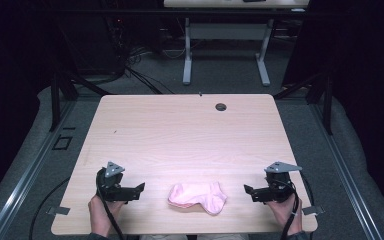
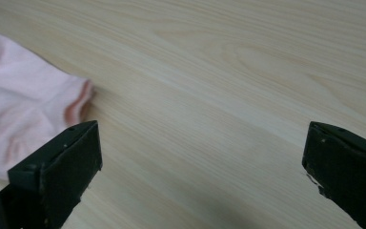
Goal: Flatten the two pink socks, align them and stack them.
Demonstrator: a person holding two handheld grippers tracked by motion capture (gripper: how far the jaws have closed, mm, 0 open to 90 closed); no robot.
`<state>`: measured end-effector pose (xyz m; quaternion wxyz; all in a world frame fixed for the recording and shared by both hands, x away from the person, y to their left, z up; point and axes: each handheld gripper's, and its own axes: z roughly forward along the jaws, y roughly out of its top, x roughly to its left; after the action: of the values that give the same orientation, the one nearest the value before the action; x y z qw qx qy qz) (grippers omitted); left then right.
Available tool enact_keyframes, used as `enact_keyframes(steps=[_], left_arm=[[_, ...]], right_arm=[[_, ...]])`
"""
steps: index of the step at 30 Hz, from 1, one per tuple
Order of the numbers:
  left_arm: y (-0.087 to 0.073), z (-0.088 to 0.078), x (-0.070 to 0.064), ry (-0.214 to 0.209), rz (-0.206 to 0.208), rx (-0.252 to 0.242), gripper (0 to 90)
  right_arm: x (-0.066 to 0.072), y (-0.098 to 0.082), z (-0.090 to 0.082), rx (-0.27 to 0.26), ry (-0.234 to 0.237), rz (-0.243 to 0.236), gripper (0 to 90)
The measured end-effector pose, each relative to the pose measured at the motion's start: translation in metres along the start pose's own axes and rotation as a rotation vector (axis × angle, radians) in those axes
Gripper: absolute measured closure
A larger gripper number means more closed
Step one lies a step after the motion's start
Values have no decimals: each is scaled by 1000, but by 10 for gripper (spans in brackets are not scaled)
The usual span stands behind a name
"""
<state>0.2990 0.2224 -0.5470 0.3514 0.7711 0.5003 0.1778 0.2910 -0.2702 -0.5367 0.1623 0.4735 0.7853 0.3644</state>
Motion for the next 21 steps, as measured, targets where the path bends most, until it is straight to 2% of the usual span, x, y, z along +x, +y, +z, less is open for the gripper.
enact_keyframes(steps=[5, 11, 14, 17, 19, 21], left_arm=[[-17, 13, 15, 46, -40, 18, 1], [-25, 24, 20, 68, -59, 9, 0], [-27, 27, 20, 83, -55, 6, 0], [-29, 30, 21, 86, -52, 7, 0], [-30, 30, 21, 96, -46, 7, 0], [-30, 31, 20, 117, -34, 11, 0]], right_arm=[[-24, -16, 2, 19, -81, 21, 0], [-45, -29, 12, 62, -129, 52, 0], [-49, -33, 15, 58, -145, 59, 0], [-52, -36, 19, 70, -188, 50, 0], [-52, -38, 22, 75, -194, 54, 0], [-53, -41, 22, 54, -181, 66, 0]])
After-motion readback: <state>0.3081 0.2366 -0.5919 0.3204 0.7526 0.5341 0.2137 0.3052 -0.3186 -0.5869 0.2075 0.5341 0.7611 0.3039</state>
